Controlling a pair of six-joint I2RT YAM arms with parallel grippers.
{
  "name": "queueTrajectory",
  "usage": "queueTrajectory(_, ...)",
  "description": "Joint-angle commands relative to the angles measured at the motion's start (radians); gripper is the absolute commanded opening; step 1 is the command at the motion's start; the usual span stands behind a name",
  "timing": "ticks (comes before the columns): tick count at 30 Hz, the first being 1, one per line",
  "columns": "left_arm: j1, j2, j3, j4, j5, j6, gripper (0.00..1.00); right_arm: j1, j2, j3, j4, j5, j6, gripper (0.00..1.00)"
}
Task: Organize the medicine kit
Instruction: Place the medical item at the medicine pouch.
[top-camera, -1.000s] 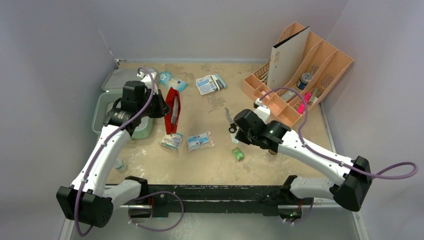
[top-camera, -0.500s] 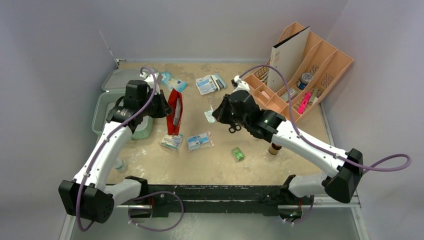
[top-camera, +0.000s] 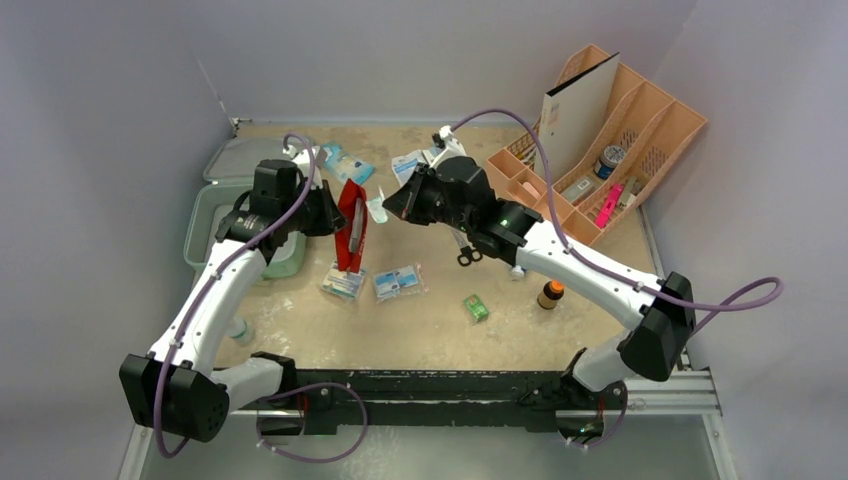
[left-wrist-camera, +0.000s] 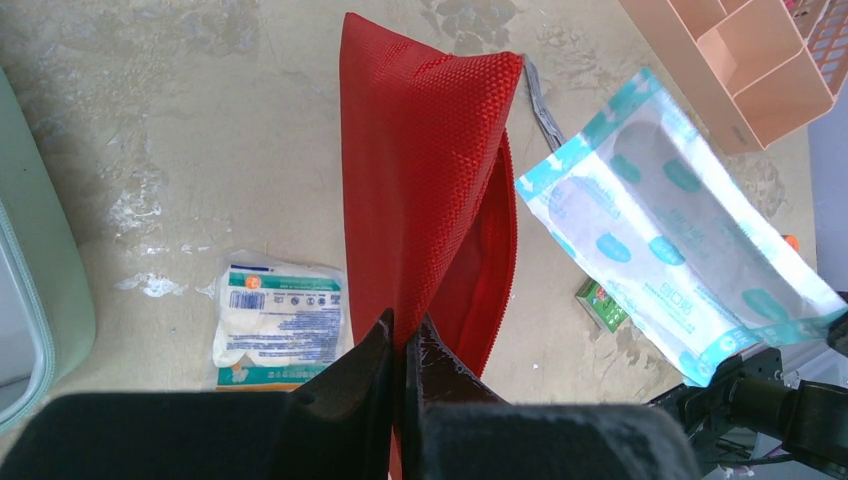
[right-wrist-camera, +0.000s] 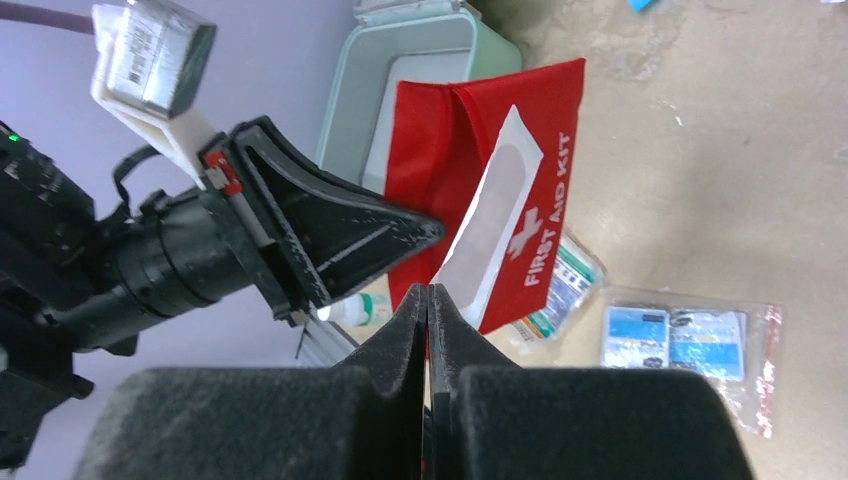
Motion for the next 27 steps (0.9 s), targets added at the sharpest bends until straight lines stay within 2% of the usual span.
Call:
queueTrajectory(1, 0.005, -0.003, 0.019, 0.027, 0.012, -0.009, 0.00, 0.003, 0.011, 0.072, 0.080, -0.026, 0.031, 0.00)
queueTrajectory(10, 0.005, 0.001, 0.020, 0.029, 0.020, -0.017, 0.00, 0.017, 0.050, 0.063, 0.150, -0.064, 0.093, 0.00)
queueTrajectory(16, 0.005, -0.002, 0.022, 0.036, 0.033, -0.033, 0.00, 0.040, 0.087, 0.058, 0.151, -0.027, 0.082, 0.00)
queueTrajectory(27, 0.005, -0.008, 0.019, 0.048, 0.058, -0.046, 0.00, 0.065, 0.167, 0.022, 0.172, -0.076, 0.102, 0.00)
